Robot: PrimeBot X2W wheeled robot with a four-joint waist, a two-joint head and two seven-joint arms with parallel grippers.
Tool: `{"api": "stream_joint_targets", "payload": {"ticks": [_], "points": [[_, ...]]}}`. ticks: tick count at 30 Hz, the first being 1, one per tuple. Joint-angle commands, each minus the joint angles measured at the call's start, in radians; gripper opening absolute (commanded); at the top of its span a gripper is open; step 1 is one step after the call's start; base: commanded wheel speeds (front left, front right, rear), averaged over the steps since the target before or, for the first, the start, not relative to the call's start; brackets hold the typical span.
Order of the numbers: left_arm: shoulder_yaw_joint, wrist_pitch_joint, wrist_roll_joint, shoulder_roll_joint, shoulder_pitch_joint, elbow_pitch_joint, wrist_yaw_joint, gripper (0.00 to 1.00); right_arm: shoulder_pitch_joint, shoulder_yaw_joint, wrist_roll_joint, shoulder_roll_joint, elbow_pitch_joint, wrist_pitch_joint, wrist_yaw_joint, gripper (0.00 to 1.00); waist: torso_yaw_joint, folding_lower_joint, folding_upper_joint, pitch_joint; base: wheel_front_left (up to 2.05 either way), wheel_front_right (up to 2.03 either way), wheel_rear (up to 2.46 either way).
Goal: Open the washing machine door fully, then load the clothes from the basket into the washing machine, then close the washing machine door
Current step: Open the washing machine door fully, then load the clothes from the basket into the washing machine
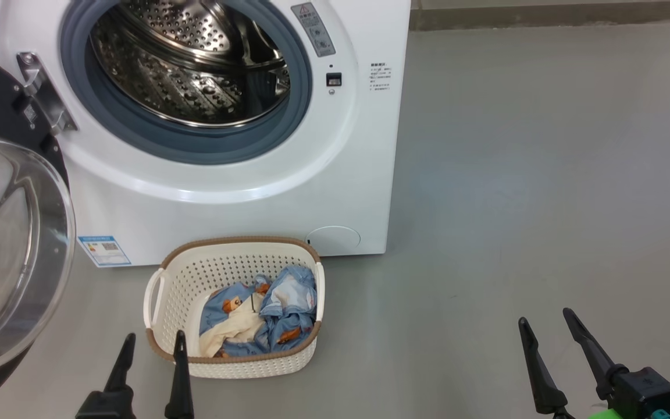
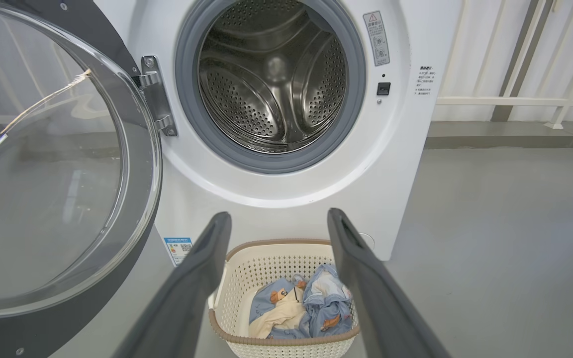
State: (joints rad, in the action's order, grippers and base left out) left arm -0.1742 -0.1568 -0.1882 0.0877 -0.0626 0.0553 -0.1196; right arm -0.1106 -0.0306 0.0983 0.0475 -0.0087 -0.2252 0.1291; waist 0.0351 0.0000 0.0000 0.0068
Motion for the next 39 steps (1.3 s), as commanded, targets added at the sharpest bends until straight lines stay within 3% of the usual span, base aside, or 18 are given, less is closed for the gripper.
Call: {"api": "stream_joint_targets", "payload": {"ticks": [1, 39], "points": [[0.028, -0.003, -0.008, 0.015, 0.013, -0.020, -0.003, 1.00, 0.006, 0.022, -0.008, 0.005, -0.031, 0.002, 0.002, 1.00, -0.002, 0.0000, 0.0000, -0.007, 0.00, 0.00, 0.00], [0.010, -0.017, -0.003, 0.037, 0.026, -0.020, -0.046, 1.00, -0.003, 0.014, 0.008, 0.003, -0.032, 0.004, 0.002, 1.00, 0.006, 0.0000, 0.0000, -0.013, 0.08, -0.08, 0.00]]}}
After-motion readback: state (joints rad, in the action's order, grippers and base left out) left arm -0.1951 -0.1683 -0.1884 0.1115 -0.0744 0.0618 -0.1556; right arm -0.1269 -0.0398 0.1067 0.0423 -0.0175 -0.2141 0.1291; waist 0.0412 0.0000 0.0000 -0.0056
